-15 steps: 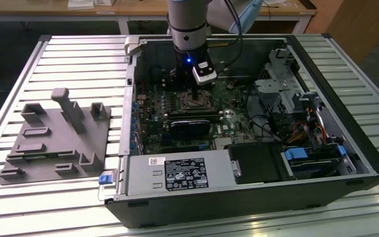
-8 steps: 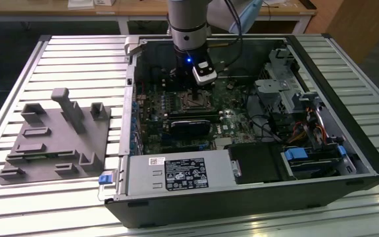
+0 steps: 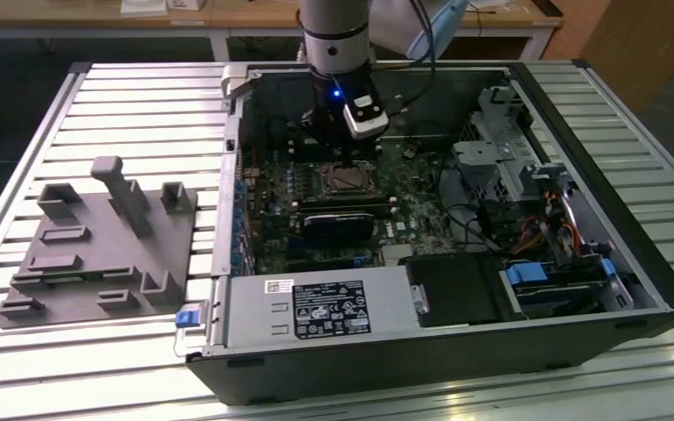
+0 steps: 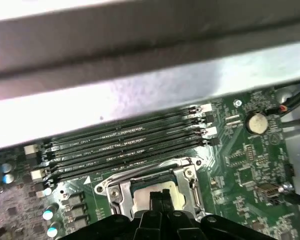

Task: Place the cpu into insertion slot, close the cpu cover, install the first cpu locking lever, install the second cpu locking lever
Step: 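Install the first cpu locking lever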

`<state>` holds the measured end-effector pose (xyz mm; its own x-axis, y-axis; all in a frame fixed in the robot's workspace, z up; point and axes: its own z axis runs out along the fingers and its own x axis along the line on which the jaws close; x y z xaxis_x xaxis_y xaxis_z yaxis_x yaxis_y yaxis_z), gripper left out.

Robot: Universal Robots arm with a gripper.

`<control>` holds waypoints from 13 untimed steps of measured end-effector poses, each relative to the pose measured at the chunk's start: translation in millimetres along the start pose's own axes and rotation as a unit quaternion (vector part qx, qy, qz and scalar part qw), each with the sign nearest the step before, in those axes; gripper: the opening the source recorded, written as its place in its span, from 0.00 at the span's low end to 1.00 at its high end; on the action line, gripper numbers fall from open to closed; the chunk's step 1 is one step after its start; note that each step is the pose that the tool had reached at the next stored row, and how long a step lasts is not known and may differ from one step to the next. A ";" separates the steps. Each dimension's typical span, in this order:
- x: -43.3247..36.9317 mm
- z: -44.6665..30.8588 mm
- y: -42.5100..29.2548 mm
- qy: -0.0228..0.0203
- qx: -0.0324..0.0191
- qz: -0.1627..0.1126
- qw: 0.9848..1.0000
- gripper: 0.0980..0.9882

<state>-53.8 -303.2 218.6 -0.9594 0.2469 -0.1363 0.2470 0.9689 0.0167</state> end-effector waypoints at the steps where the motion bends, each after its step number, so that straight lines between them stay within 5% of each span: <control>1: -0.3 -1.8 0.0 0.000 0.000 0.000 1.000 0.01; 13: -6.7 -3.3 -7.6 0.000 0.002 0.001 1.000 0.01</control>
<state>-49.7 -312.1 222.7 -0.9586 0.2494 -0.1373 0.2501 0.9681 0.0124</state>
